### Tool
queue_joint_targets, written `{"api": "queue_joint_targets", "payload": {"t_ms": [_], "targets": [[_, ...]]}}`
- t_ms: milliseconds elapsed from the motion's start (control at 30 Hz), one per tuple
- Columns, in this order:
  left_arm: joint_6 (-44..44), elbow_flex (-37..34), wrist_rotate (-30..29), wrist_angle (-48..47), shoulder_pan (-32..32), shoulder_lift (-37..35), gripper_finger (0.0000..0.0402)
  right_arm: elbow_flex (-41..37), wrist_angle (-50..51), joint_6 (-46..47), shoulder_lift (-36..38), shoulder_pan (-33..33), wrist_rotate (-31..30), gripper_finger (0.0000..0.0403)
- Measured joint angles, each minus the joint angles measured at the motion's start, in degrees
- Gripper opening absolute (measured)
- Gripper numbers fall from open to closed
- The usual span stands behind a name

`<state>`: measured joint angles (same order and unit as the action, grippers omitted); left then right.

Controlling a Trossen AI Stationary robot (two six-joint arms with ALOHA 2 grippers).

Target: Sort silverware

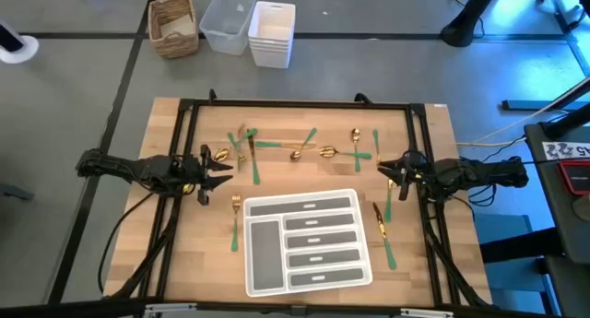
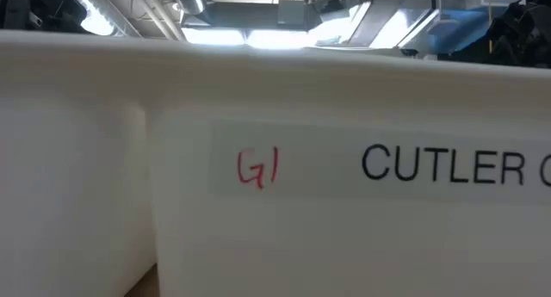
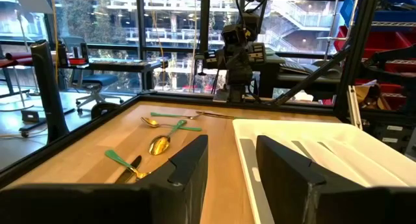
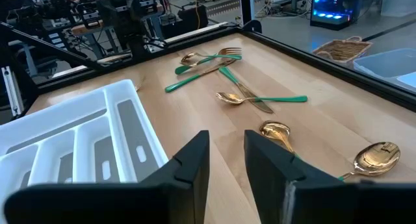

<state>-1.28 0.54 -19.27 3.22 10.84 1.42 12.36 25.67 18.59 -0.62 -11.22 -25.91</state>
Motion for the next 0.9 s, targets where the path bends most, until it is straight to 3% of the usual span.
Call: {"api": "queue_joint_targets", "payload": {"t_ms": [700, 900], "targets": [[0.04, -0.02, 0.0, 0.01, 0.01, 0.01, 0.0125, 0.0, 0.0, 0.0, 0.0, 0.0, 0.0, 0.0098], [-4.95, -0.02, 0.0, 1.17, 0.01, -0.01, 0.0125, 0.0, -0.61, 0.0, 0.0, 0.0, -0.02, 0.0098]]}}
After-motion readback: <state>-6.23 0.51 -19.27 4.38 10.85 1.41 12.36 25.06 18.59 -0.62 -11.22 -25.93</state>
